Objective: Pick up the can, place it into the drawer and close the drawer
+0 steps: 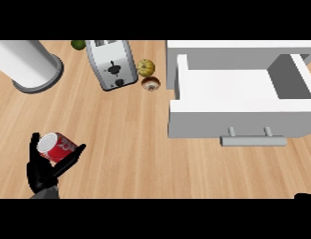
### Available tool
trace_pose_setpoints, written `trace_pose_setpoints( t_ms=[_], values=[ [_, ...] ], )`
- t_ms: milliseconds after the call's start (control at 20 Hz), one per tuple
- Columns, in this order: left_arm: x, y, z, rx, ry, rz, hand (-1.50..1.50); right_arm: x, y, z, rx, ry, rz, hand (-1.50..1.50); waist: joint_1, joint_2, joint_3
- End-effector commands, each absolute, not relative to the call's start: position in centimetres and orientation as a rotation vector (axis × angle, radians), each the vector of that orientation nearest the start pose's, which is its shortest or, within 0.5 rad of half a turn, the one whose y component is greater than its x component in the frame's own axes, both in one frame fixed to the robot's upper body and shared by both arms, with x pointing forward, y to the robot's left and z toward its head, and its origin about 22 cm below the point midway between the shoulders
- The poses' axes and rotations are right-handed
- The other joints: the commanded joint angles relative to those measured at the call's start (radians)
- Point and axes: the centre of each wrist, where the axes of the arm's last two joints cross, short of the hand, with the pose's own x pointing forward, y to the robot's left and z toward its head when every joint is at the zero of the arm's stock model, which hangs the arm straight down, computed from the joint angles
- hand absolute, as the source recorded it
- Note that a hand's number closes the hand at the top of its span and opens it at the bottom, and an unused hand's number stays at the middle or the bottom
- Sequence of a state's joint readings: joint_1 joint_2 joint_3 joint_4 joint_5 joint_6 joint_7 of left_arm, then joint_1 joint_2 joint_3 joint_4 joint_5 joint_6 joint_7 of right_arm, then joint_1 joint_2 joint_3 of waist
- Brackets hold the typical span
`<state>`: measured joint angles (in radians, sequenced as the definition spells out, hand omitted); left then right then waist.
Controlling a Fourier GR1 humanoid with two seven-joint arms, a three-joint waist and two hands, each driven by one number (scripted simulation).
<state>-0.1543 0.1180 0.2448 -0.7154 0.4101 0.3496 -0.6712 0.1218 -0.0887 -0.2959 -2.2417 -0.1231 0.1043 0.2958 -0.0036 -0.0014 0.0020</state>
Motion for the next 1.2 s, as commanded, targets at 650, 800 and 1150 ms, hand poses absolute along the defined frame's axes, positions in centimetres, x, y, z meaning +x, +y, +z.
trace_pose_setpoints(
  t_ms=[650, 800, 1150],
  values=[
    [27.1, 28.2, -12.9, 0.306, -1.586, 0.486, 1.5, 17.3, -31.1, 15.0, -0.229, -1.85, -0.069, -1.5, -0.002, 0.002, -0.002],
    [30.6, 24.5, -11.1, 0.114, -1.602, 0.288, 1.5, 17.9, -30.1, 14.3, -0.234, -1.869, -0.034, -1.5, -0.015, 0.007, -0.003],
    [35.4, 22.3, -6.8, -0.061, -1.637, 0.098, 1.5, 16.4, -30.0, 13.4, -0.244, -1.866, -0.06, -1.5, -0.012, 0.003, -0.002]
  ],
)
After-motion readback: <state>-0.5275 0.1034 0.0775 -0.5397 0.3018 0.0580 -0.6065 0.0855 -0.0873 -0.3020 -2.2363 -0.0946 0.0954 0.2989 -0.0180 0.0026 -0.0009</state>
